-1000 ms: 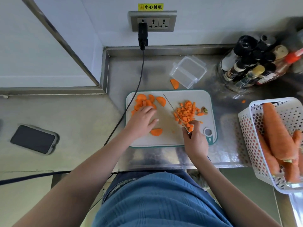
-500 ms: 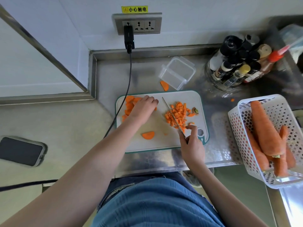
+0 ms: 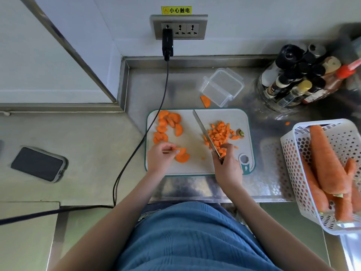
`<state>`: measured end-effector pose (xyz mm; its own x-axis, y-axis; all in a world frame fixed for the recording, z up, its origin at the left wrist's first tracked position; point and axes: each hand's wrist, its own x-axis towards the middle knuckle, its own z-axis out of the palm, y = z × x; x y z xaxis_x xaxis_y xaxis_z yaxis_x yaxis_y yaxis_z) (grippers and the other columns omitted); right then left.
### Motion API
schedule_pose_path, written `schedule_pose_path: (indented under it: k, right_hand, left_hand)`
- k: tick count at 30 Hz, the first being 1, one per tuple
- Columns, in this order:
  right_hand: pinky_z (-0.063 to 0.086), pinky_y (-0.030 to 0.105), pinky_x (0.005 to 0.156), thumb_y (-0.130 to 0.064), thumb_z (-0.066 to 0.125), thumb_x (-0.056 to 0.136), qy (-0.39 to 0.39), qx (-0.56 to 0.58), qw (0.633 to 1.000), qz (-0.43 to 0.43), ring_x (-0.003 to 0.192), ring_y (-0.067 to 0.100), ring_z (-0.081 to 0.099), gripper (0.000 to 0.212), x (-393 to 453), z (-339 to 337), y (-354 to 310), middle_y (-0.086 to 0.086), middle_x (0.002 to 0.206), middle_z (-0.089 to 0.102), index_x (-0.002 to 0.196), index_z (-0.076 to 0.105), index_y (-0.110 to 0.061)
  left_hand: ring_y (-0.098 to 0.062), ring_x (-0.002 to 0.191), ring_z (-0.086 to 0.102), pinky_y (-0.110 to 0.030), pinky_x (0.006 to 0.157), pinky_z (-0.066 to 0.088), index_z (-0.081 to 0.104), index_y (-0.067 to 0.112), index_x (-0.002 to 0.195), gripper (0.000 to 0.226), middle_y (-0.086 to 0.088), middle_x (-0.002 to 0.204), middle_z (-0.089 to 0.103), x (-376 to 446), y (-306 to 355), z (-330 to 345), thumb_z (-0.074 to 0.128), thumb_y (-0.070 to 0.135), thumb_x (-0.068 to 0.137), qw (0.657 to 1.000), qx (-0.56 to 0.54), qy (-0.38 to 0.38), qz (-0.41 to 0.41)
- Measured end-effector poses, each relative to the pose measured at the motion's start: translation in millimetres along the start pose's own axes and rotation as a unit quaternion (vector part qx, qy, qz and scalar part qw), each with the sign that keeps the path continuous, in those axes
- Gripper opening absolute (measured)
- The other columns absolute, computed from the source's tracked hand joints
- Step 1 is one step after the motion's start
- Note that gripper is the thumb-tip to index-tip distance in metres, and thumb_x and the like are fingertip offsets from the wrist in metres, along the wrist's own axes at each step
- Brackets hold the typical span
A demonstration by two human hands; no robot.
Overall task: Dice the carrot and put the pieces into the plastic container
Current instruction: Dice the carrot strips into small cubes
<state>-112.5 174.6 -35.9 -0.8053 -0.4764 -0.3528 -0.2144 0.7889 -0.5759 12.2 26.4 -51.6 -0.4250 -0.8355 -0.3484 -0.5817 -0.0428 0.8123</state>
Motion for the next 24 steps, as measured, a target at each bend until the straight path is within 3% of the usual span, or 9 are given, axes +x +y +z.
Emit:
schedule_pose_path:
  k: [2,6,12,15,18,24]
  right_hand:
    - [0.050,0.040,0.063,-0.041,0.045,0.098,-0.008,0.001,1.000,0.000,0.071,0.034,0.061,0.034,-1.3,0.6,0.2,0.010,0.075,0.063,0.124,0.037,-0.022]
    - [0.049,0.039,0.061,-0.040,0.045,0.098,-0.018,0.000,1.000,-0.004,0.070,0.034,0.061,0.035,-2.0,0.4,2.1,0.010,0.072,0.062,0.125,0.036,-0.019]
    - [0.048,0.038,0.061,-0.038,0.045,0.098,-0.027,0.001,1.000,-0.010,0.073,0.034,0.062,0.031,-2.5,-1.0,4.6,0.011,0.078,0.063,0.122,0.035,-0.021]
    - [0.049,0.038,0.061,-0.039,0.044,0.098,-0.030,-0.001,0.999,-0.011,0.073,0.034,0.062,0.031,-1.9,-1.7,4.8,0.012,0.080,0.065,0.122,0.036,-0.021]
    - [0.046,0.036,0.059,-0.040,0.044,0.098,-0.033,-0.006,0.999,-0.009,0.072,0.034,0.062,0.032,-0.9,-1.7,3.9,0.011,0.078,0.063,0.122,0.036,-0.021]
    - [0.042,0.033,0.057,-0.038,0.044,0.099,-0.038,-0.011,0.999,-0.017,0.069,0.030,0.059,0.030,-1.3,-1.5,0.6,0.006,0.074,0.060,0.121,0.036,-0.021]
  left_hand:
    - [-0.011,0.074,0.065,-0.019,0.074,0.050,0.072,0.012,0.084,0.013,0.002,0.080,0.069,-2.8,-3.5,-0.3,0.079,0.010,0.073,1.000,0.000,0.003,-0.003]
    - [0.002,0.069,0.058,-0.004,0.066,0.041,0.073,0.012,0.080,0.011,0.001,0.081,0.071,-7.2,-4.9,3.2,0.078,0.006,0.072,0.999,0.033,-0.019,0.012]
    - [-0.006,0.076,0.059,-0.001,0.069,0.040,0.074,0.007,0.089,0.015,-0.001,0.089,0.067,-6.9,-4.3,4.3,0.076,0.007,0.075,0.994,0.078,-0.030,0.067]
    - [-0.013,0.088,0.060,-0.007,0.079,0.042,0.071,0.009,0.103,0.031,-0.003,0.099,0.065,-8.2,-4.7,0.7,0.078,0.014,0.074,0.986,0.112,-0.069,0.101]
    - [-0.018,0.108,0.052,-0.021,0.095,0.037,0.065,0.011,0.117,0.046,-0.004,0.113,0.063,-8.3,-8.4,-0.3,0.078,0.017,0.074,0.954,0.201,-0.129,0.179]
    - [-0.022,0.107,0.050,-0.023,0.090,0.034,0.064,0.009,0.117,0.035,-0.004,0.110,0.062,-3.7,-8.1,1.2,0.067,0.009,0.083,0.921,0.269,-0.149,0.238]
